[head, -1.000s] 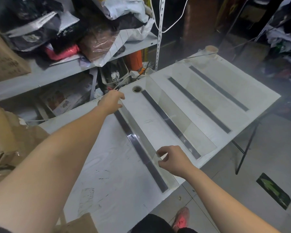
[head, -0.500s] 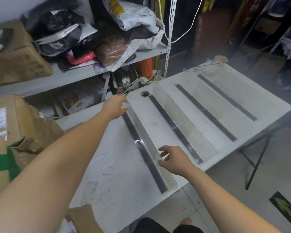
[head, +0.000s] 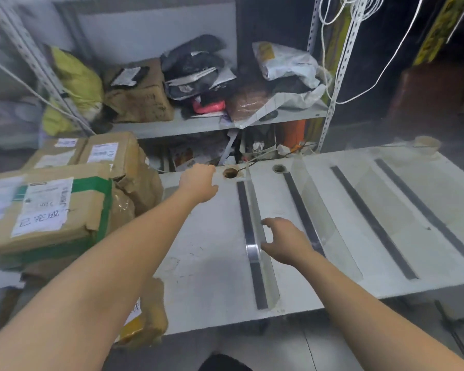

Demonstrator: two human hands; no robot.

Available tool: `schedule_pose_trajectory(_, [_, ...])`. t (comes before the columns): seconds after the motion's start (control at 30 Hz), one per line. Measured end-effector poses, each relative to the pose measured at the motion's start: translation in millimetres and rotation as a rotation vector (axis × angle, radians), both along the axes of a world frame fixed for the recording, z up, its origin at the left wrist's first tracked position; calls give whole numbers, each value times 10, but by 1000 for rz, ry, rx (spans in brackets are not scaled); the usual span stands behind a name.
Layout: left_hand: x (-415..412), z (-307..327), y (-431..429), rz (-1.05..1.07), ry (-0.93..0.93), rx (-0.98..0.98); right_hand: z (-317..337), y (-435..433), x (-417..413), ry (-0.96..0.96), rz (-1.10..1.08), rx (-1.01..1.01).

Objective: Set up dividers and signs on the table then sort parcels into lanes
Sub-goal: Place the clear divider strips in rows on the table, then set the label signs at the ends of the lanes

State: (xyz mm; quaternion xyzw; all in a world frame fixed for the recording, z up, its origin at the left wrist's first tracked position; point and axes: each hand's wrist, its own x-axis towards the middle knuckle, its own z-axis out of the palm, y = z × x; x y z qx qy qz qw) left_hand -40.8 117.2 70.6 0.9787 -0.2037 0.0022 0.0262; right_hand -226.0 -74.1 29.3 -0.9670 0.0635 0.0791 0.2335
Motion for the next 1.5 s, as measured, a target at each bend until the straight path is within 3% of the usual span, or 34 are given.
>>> schedule_pose_trajectory(0.43, [-659,-39,745,339,139,9,306,331,665,-80,318,-106])
schedule_pose_trajectory(0.73, [-64,-585,805,430,245,-119,-25,583,1458,33,378,-88])
schedule_pose_trajectory(1.13, [669,-1190,964,389,210,-51,-668,870,2373,170,370,41])
schedule_pose_trajectory(1.37, [737,-1406,1085,390,183,-375,-912,971,2599,196,388,111])
schedule_pose_trajectory(1.5, [758,-1369,1096,290,237,-455,-978,961,2701,191,380,137])
